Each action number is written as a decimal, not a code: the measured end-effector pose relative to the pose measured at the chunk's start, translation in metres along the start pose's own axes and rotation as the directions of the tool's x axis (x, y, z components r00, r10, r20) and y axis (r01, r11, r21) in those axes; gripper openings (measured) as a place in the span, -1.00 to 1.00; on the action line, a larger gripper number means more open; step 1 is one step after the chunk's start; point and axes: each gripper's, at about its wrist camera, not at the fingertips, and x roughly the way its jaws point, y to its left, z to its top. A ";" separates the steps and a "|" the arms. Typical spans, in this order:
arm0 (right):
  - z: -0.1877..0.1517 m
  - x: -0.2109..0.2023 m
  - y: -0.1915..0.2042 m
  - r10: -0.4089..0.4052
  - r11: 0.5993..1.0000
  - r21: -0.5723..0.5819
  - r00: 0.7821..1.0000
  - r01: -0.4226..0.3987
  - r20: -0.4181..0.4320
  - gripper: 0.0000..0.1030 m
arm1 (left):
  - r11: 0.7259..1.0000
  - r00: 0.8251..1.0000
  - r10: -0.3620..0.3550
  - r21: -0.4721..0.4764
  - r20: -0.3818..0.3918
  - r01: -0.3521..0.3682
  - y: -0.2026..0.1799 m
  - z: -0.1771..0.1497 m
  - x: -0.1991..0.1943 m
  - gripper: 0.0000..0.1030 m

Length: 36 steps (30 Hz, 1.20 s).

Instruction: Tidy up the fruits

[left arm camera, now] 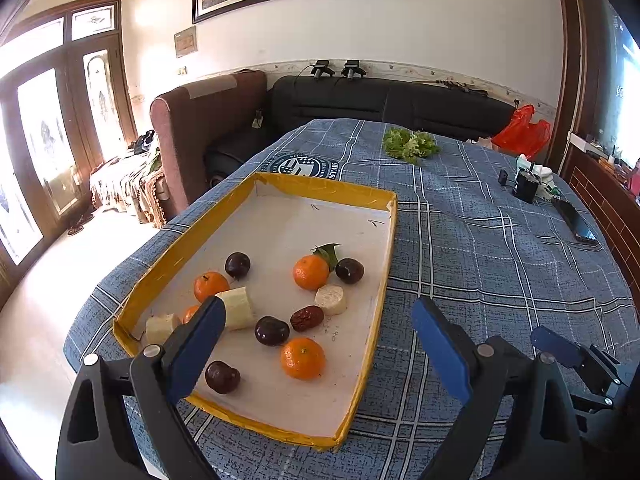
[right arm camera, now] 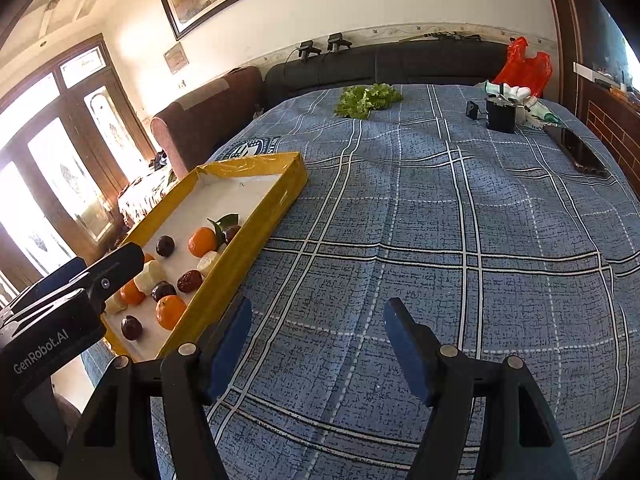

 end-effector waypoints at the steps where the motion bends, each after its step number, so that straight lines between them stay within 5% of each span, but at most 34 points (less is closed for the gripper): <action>1: 0.000 0.000 0.001 -0.001 1.000 -0.001 1.000 0.001 -0.001 0.44 | 1.000 1.000 -0.001 -0.002 -0.001 0.001 0.001 0.000 0.000 0.82; 13: -0.001 0.004 0.009 -0.009 1.000 -0.015 1.000 0.009 -0.008 0.47 | 0.999 1.000 -0.002 -0.037 0.003 0.002 0.013 0.000 0.001 0.82; 18: -0.001 -0.002 0.017 -0.016 0.999 -0.041 1.000 0.016 0.016 0.47 | 0.996 0.993 0.044 -0.088 0.106 -0.035 0.023 0.002 -0.021 0.82; 21: -0.002 -0.009 0.024 -0.019 0.997 -0.071 0.999 0.022 0.050 0.47 | 0.983 0.953 0.156 -0.134 0.261 -0.125 0.028 0.004 -0.058 0.93; 24: -0.003 -0.016 0.031 -0.019 0.995 -0.099 0.997 0.027 0.078 0.53 | 0.971 0.893 0.226 -0.164 0.390 -0.174 0.032 0.000 -0.089 1.00; 27: -0.005 -0.021 0.039 -0.012 0.992 -0.126 0.996 0.023 0.093 0.58 | 0.962 0.868 0.268 -0.160 0.418 -0.219 0.034 -0.005 -0.095 1.00; 32: -0.009 -0.022 0.050 -0.016 0.986 -0.166 0.995 0.031 0.094 0.62 | 0.974 0.926 0.220 -0.121 0.307 -0.191 0.036 -0.002 -0.078 1.00; 36: -0.012 -0.027 0.057 -0.056 0.976 -0.202 0.990 0.081 0.126 0.80 | 0.980 0.952 0.181 -0.130 0.246 -0.152 0.039 -0.004 -0.065 1.00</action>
